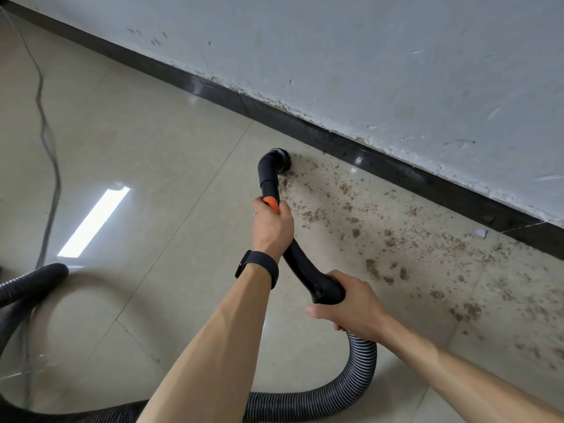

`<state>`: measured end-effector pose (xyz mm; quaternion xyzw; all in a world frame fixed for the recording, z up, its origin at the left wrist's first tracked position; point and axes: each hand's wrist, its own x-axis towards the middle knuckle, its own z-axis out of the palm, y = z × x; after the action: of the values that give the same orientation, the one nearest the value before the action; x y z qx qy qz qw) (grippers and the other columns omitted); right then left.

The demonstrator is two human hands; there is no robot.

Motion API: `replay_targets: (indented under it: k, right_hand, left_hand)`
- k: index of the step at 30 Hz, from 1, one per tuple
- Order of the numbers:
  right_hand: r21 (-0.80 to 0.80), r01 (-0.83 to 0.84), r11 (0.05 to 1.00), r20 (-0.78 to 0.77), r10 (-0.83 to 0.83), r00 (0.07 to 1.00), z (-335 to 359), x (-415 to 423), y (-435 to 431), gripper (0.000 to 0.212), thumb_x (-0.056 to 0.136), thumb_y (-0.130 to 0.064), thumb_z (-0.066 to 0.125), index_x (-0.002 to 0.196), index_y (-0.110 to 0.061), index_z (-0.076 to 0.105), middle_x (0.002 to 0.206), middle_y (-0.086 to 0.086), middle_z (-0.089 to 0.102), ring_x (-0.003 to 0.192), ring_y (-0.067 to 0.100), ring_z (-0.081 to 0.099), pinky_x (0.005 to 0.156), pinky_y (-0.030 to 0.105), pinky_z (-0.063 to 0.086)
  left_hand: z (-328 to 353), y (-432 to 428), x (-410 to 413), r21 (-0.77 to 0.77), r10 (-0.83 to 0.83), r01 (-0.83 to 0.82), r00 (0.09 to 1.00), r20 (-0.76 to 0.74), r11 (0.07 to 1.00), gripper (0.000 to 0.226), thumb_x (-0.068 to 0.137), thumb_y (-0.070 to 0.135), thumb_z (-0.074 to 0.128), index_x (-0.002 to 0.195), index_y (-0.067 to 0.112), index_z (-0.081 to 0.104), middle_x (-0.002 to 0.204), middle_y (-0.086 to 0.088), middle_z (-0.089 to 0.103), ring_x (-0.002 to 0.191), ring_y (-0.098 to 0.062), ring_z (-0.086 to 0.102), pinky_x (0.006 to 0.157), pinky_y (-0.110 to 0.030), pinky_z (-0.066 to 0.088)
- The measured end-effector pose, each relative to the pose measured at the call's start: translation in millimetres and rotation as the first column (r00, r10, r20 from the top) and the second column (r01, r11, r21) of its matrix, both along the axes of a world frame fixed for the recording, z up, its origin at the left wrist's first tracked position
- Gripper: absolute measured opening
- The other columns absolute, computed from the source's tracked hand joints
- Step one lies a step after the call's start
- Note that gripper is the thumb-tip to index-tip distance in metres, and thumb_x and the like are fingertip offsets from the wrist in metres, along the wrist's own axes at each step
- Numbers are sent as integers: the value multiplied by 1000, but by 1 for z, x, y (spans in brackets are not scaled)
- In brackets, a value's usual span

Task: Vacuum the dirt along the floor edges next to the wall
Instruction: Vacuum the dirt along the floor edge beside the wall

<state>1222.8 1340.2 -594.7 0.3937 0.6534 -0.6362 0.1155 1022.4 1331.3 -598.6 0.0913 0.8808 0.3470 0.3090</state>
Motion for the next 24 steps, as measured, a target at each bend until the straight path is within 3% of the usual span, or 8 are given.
replay_targets:
  k: [8, 15, 24]
  right_hand:
    - [-7, 73, 997, 10, -73, 997, -2, 6, 5, 33, 70, -39, 87, 90, -25, 65, 69, -1, 71, 56, 15, 69, 61, 35, 59]
    - [38, 136, 990, 48, -138, 989, -2, 12, 6, 31, 71, -37, 85, 90, -27, 63, 70, -2, 71, 54, 12, 68, 56, 25, 56]
    - [76, 136, 988, 99, -144, 985, -2, 31, 10, 30, 65, -41, 83, 87, -32, 65, 74, -4, 71, 60, 13, 67, 63, 34, 60]
  left_hand:
    - [1, 17, 7, -1, -52, 52, 999, -11, 999, 27, 100, 31, 45, 119, 16, 34, 88, -4, 56, 70, -20, 57, 58, -32, 43]
    - [0, 31, 19, 43, -93, 93, 996, 7, 995, 30, 101, 30, 46, 121, 11, 37, 81, -1, 53, 65, -18, 54, 57, -31, 42]
    - [-1, 32, 35, 92, -90, 86, 995, 39, 992, 36, 101, 29, 46, 129, 9, 36, 78, 1, 52, 62, -16, 52, 56, -30, 42]
